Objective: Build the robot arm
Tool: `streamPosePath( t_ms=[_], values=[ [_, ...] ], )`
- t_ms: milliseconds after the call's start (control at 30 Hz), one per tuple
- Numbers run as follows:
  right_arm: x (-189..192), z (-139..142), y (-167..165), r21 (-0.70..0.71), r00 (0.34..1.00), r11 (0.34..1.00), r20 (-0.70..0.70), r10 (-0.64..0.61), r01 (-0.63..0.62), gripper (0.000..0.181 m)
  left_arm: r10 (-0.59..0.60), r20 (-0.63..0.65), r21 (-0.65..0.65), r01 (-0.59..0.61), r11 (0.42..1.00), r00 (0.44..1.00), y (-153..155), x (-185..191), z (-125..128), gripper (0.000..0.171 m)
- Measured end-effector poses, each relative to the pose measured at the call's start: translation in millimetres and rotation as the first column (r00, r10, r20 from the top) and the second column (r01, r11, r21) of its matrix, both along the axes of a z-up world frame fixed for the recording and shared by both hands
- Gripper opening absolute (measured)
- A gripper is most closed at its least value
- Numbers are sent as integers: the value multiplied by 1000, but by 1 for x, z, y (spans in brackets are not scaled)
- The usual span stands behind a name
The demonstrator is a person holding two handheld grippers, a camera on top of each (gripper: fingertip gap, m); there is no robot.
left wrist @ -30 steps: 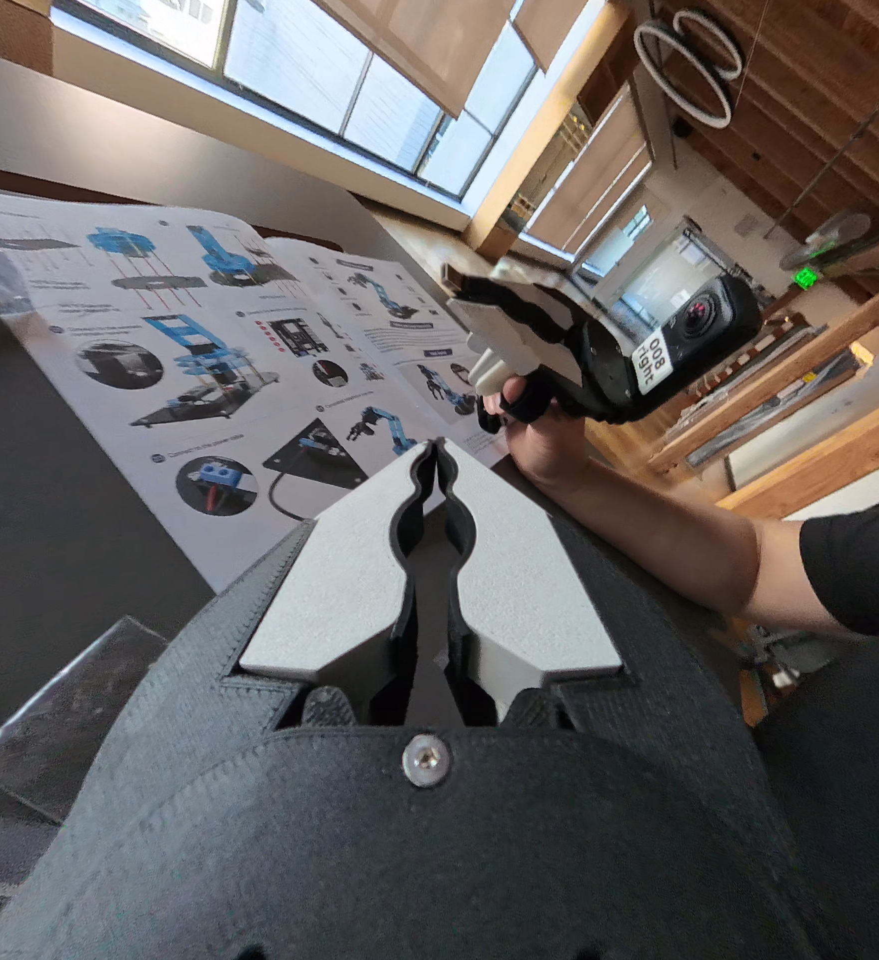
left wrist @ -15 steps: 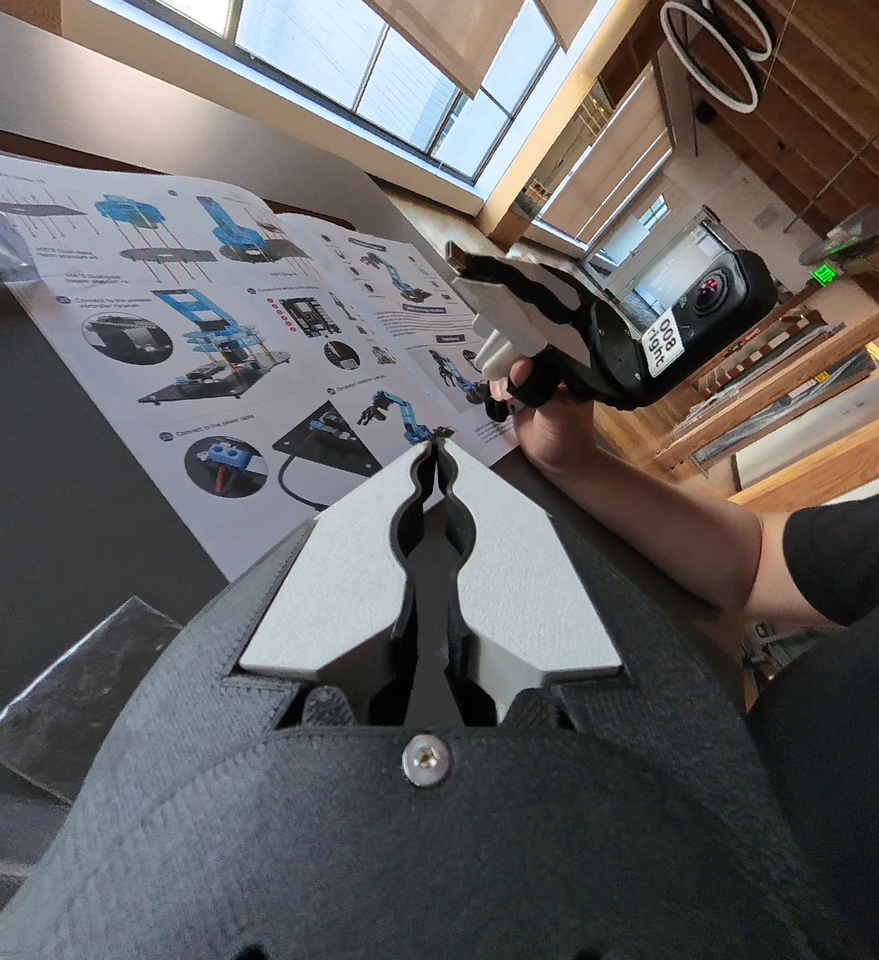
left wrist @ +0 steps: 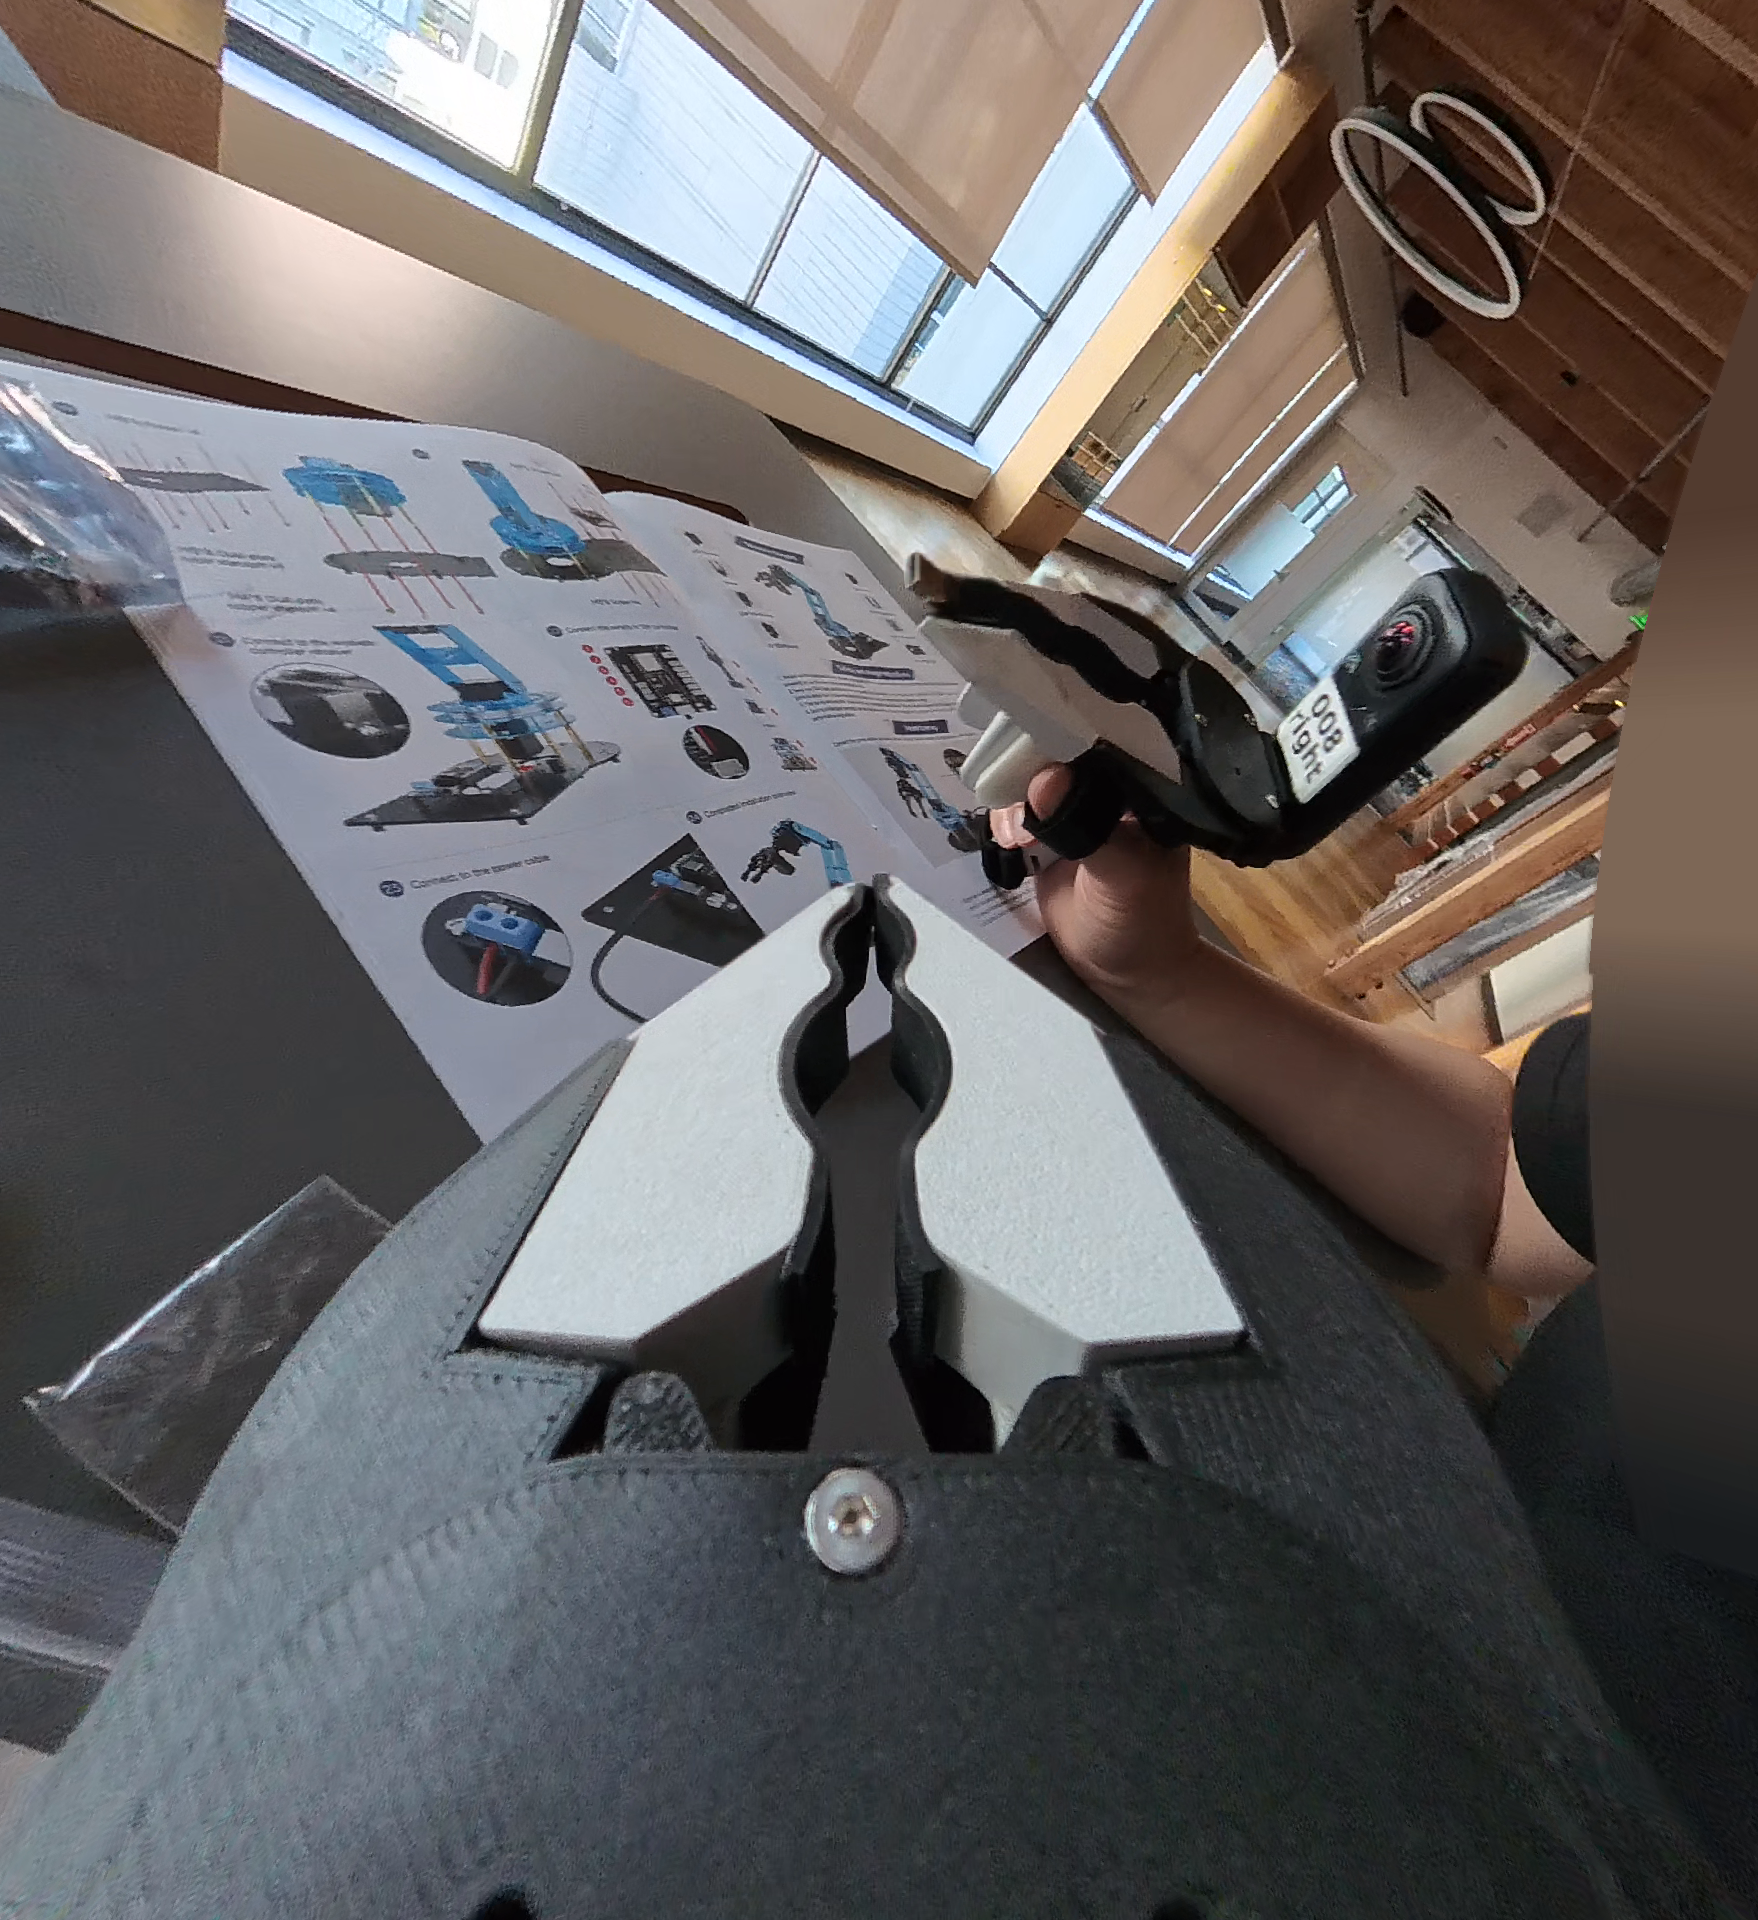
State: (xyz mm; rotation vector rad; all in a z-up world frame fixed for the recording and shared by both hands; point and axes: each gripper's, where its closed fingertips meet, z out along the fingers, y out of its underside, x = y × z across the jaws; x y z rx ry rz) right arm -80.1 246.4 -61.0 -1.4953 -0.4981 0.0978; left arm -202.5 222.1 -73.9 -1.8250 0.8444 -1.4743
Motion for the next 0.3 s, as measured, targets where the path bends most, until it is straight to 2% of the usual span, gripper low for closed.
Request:
streamPosePath(
  t_ms=[133, 233, 300],
  values=[
    [-3, 0, -2, 5, 1000, 1000, 6, 14, -14, 13, 17, -27, -36, -18, 999, 1000, 4, -1, -9, 0],
    [-6, -5, 0, -23, 1000, 999, 15, 26, -26, 13, 66, -81, 6, -66, 998, 995, 12, -5, -16, 0],
    [-6, -4, -1, -18, 1000, 999, 6, 29, -29, 13, 71, -85, -12, -73, 997, 994, 13, -7, -16, 0]
  ],
)
